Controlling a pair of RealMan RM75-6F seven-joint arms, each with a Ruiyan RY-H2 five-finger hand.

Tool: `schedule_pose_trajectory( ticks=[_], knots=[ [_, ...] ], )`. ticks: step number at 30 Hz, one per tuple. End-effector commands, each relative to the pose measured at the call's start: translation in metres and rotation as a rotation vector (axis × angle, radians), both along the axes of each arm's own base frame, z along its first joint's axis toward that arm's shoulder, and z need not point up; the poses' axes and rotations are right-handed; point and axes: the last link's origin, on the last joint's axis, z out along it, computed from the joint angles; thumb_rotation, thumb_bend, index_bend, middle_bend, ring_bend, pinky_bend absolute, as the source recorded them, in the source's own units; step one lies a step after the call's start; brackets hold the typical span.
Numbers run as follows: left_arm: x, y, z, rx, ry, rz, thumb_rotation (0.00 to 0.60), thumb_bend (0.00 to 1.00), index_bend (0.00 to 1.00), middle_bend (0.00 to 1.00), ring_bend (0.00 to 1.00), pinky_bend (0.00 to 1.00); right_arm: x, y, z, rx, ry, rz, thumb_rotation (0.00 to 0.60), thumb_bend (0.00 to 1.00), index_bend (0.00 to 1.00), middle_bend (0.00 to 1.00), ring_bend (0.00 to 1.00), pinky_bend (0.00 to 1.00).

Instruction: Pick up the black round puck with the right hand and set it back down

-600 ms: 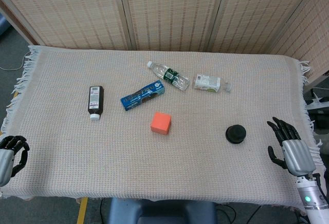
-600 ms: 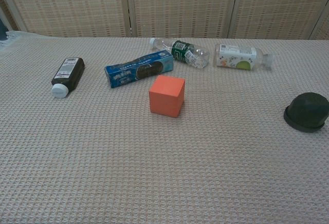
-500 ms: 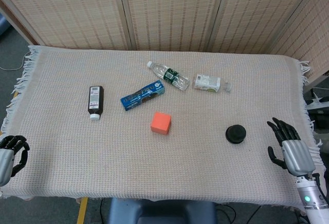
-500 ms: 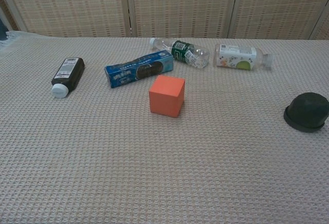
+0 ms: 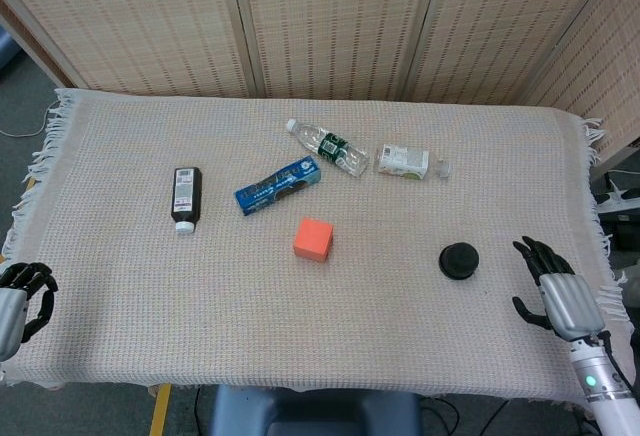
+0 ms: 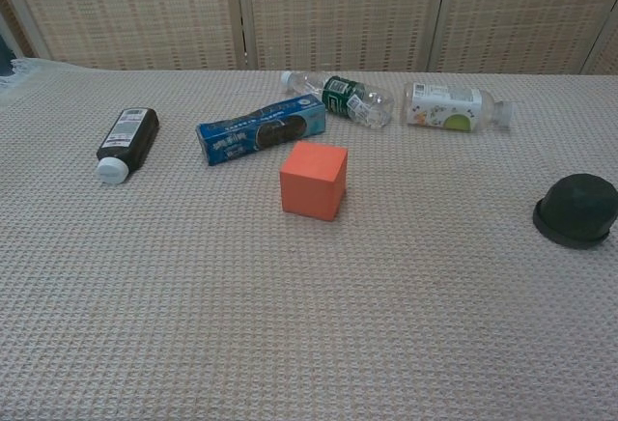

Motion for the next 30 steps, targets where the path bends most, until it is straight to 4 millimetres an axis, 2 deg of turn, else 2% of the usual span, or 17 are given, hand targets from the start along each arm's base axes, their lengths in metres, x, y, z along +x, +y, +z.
schedule_pose_trajectory(
  ticks=[1, 5, 15, 30],
  knots=[
    [0.001, -0.001, 0.001, 0.003, -0.004, -0.005, 0.600, 0.54, 0.55, 0.39, 0.33, 0.57, 0.002, -0.011, -0.008, 0.015, -0.030, -0.002, 0.600, 0.27, 0.00, 0.00, 0.00, 0.16],
    [0.001, -0.004, 0.003, 0.013, -0.009, -0.012, 0.600, 0.54, 0.55, 0.39, 0.33, 0.56, 0.002, -0.027, -0.015, 0.038, -0.042, -0.025, 0.600, 0.26, 0.00, 0.00, 0.00, 0.15],
    [0.002, -0.004, 0.004, 0.019, -0.011, -0.014, 0.600, 0.54, 0.56, 0.39, 0.33, 0.57, 0.007, -0.073, -0.038, 0.223, -0.076, -0.153, 0.600, 0.24, 0.00, 0.00, 0.00, 0.14],
    [0.000, -0.006, 0.013, 0.050, -0.026, -0.015, 0.600, 0.54, 0.56, 0.39, 0.33, 0.57, 0.021, -0.096, -0.074, 0.342, 0.004, -0.176, 0.600, 0.24, 0.00, 0.00, 0.00, 0.15]
  ],
)
